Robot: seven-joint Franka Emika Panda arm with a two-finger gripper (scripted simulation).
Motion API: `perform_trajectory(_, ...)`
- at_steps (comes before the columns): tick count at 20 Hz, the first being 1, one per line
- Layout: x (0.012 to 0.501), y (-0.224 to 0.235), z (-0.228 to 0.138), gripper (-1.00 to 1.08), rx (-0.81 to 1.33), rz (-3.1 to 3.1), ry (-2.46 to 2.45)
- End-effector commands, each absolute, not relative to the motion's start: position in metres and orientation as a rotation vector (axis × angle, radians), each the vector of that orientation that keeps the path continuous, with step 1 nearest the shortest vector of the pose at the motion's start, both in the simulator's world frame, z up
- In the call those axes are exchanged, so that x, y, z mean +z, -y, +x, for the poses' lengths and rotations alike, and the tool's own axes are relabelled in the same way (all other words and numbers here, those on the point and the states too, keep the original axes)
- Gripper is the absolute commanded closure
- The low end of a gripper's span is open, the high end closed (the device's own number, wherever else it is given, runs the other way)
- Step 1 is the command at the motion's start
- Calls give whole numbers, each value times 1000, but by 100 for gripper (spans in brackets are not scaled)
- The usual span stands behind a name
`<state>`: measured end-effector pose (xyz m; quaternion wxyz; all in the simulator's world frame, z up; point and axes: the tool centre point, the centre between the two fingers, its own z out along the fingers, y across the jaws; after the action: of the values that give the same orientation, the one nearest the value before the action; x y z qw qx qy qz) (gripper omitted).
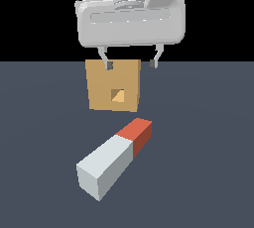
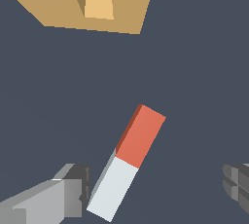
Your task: Insert the peg into the horizontal hole in a box.
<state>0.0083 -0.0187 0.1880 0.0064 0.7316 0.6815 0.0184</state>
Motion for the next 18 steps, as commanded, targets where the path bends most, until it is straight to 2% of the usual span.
perform_trajectory(1, 188, 19, 8, -92, 58, 2289, -2132)
perform_trajectory(9, 171, 34, 6, -92, 49, 2367, -2047)
perform_trajectory(18, 112, 86, -13, -92, 18, 2611, -1734)
